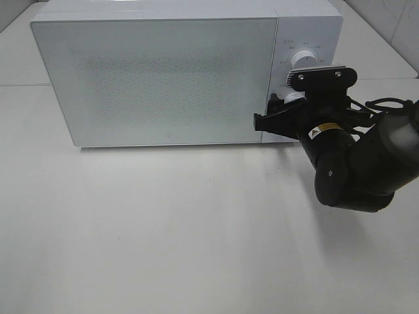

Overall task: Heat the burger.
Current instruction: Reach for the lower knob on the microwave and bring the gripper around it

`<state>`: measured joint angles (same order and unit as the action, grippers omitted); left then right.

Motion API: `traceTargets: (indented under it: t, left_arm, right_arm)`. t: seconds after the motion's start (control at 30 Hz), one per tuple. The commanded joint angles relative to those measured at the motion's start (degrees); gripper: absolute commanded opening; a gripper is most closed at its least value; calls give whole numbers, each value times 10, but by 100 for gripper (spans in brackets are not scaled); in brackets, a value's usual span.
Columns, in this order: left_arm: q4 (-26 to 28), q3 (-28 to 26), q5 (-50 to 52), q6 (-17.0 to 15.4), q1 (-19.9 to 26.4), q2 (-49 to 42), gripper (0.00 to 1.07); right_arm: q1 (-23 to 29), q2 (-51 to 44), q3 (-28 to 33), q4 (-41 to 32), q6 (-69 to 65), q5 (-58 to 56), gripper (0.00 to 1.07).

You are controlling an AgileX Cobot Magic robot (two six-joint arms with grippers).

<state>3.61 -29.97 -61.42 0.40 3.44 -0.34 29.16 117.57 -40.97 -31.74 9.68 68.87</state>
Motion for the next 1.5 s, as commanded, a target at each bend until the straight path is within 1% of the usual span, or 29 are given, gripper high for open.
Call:
traceTargets:
  t: [0.03,0.2,0.27,0.3,0.33,0.4,0.43,0.47,0.5,0.53,0.57,0.6,0.63,0.67,0.7,0.73,0.77,0.9,1.0,1.07,1.1,1.17,1.27,1.3,1.33,1.37,1.4,1.43,1.5]
  left_arm:
    - [2,1,4,1,2,-8,100]
    - [2,1,4,1,2,-8,100]
    - [2,1,4,1,2,-8,100]
    - [2,1,4,1,2,-8,100]
    - [2,1,4,1,2,-8,100]
    - [2,1,4,1,2,-8,100]
    - [2,1,4,1,2,-8,100]
    - [2,1,4,1,2,-8,100]
    - [2,1,4,1,2,-8,100]
    - [2,1,4,1,2,-8,100]
    - [2,1,4,1,2,-8,100]
    - [2,1,4,1,2,-8,100]
    - [2,1,4,1,2,-8,100]
    - [2,1,4,1,2,-8,100]
    - [2,1,4,1,2,-8,100]
    - [2,1,4,1,2,-8,100]
    - [2,1,4,1,2,-8,100]
    - [2,1,4,1,2,-8,100]
    - [2,1,4,1,2,-8,100]
    - [2,1,4,1,2,-8,100]
    - [2,1,4,1,2,-8,100]
    - [2,1,4,1,2,-8,100]
    - [2,1,4,1,2,-8,100]
    - [2,1,4,1,2,-8,100]
    - [2,1,4,1,2,-8,100]
    - [2,1,4,1,2,-8,100]
    - [2,1,4,1,2,-8,100]
    - [2,1,4,1,2,-8,100]
    - [2,1,4,1,2,-8,100]
  right_arm:
    - [3,4,-11,1,-11,13,76]
    - [5,4,-11,1,-14,13,74]
    - [5,4,-11,1,-14,14,69]
    - [5,4,-11,1,-14,14,69]
    - [5,4,-11,1,-14,11,62]
    - [5,4,-11,1,-14,9,59]
    - [5,6,-11,5,-14,8,48]
    - [5,6,-11,5,-14,8,48]
    - [5,6,-11,10,-14,6,37]
    - [5,6,-11,15,-14,6,30]
    - [5,6,-11,15,-14,6,30]
    - [5,6,-11,32,-14,7,18]
    - [5,6,-11,32,-14,7,18]
    - [5,6,-11,42,-16,6,13]
    - [5,6,-11,45,-18,6,6]
    - [5,6,-11,45,-18,6,6]
    - [5,6,-11,52,-25,6,0]
    - [5,6,-11,52,-56,6,0]
    - [5,6,-11,53,-118,6,0]
    - [5,6,-11,65,-248,6,0]
    - [5,6,-11,65,-248,6,0]
    - [5,6,-11,68,-457,11,0]
    - [5,6,-11,68,-506,9,0]
    - [5,6,-11,75,-626,6,0]
    - [5,6,-11,75,-626,6,0]
    - [5,6,-11,100,-720,9,0]
    - [5,6,-11,111,-763,11,0]
    - [5,6,-11,111,-763,11,0]
    - [5,6,-11,132,-854,11,0]
